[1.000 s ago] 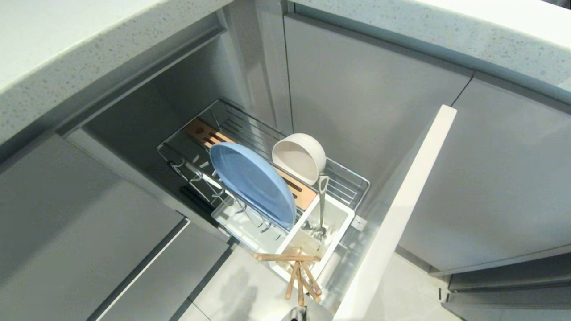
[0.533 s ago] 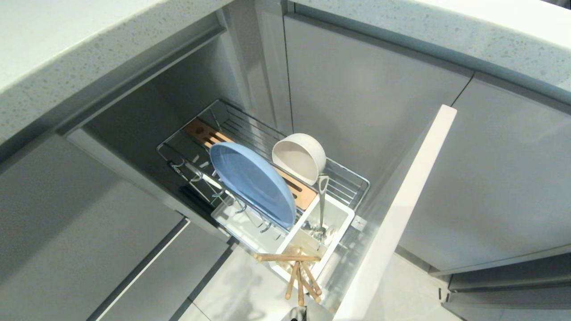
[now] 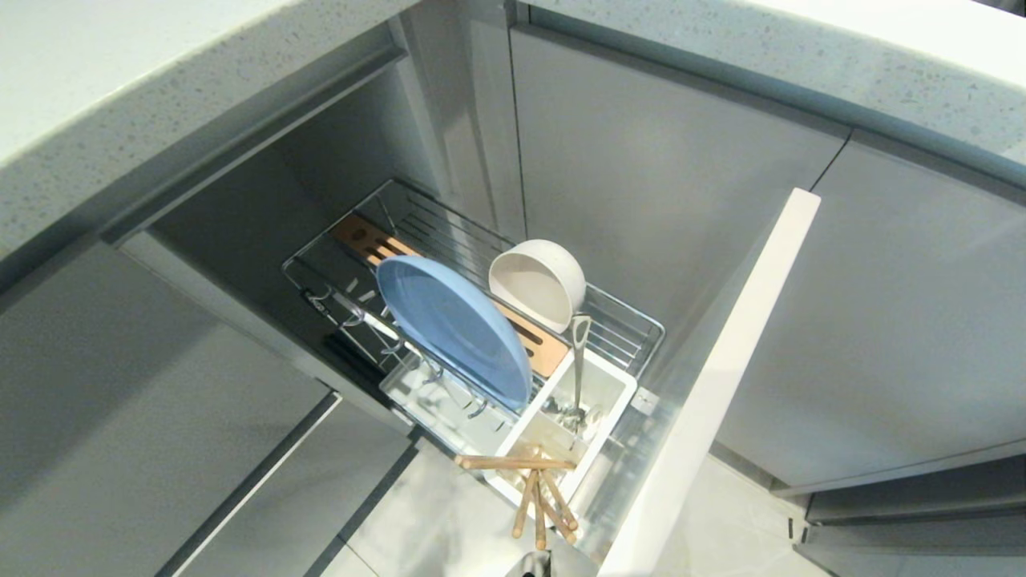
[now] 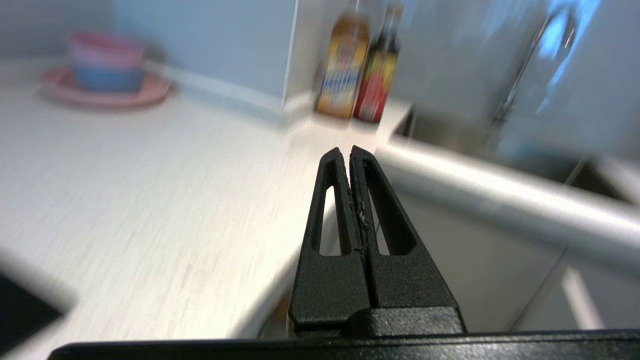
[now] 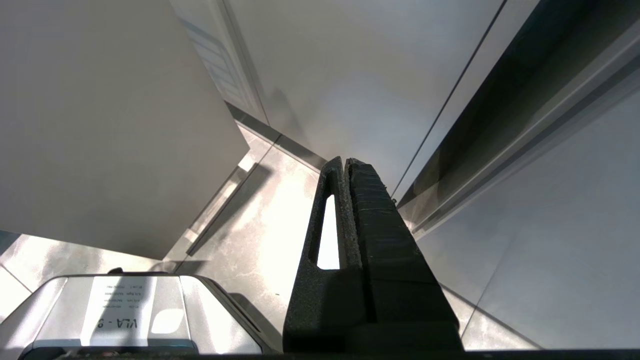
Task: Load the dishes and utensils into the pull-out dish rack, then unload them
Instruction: Take the plate out of the cupboard
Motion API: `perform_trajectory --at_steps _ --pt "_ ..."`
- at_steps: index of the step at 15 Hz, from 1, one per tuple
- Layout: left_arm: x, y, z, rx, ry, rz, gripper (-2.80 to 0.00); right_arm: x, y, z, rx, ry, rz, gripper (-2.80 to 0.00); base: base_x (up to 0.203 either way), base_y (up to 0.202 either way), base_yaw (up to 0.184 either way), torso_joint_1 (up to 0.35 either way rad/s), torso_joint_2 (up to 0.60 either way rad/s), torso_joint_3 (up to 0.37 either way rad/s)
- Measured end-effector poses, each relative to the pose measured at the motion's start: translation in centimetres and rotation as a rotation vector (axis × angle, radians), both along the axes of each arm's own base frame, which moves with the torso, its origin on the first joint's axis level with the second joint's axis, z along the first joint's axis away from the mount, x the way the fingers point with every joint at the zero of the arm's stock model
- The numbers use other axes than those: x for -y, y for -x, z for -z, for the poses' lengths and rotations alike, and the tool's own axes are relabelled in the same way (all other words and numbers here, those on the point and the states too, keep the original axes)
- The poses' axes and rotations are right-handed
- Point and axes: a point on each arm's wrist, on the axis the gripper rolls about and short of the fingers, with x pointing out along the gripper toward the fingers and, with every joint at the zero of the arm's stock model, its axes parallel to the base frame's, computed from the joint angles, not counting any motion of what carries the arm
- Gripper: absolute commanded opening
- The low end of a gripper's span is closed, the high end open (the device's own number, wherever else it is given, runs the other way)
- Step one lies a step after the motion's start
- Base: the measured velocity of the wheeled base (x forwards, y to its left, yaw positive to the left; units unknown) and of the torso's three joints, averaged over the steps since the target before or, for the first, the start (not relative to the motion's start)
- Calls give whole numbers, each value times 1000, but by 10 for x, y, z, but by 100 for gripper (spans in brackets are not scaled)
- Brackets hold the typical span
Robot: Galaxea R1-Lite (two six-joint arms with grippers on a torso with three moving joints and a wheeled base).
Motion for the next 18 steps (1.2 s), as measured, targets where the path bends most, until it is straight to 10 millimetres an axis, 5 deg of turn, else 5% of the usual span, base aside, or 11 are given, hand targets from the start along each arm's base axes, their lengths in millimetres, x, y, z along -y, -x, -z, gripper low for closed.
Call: perform_trajectory --at_steps 3,6,11,18 --pt "-2 -39 -62 60 82 131 -280 0 0 0 0 0 0 -280 0 0 0 0 0 0" --pt "4 -86 -96 51 225 291 -280 0 0 0 0 0 0 -280 0 0 0 0 0 0" --pt "61 -145 -91 -162 371 527 -280 0 0 0 0 0 0 -280 0 0 0 0 0 0" --pt "148 -163 -69 -366 430 539 -280 0 0 0 0 0 0 -280 0 0 0 0 0 0"
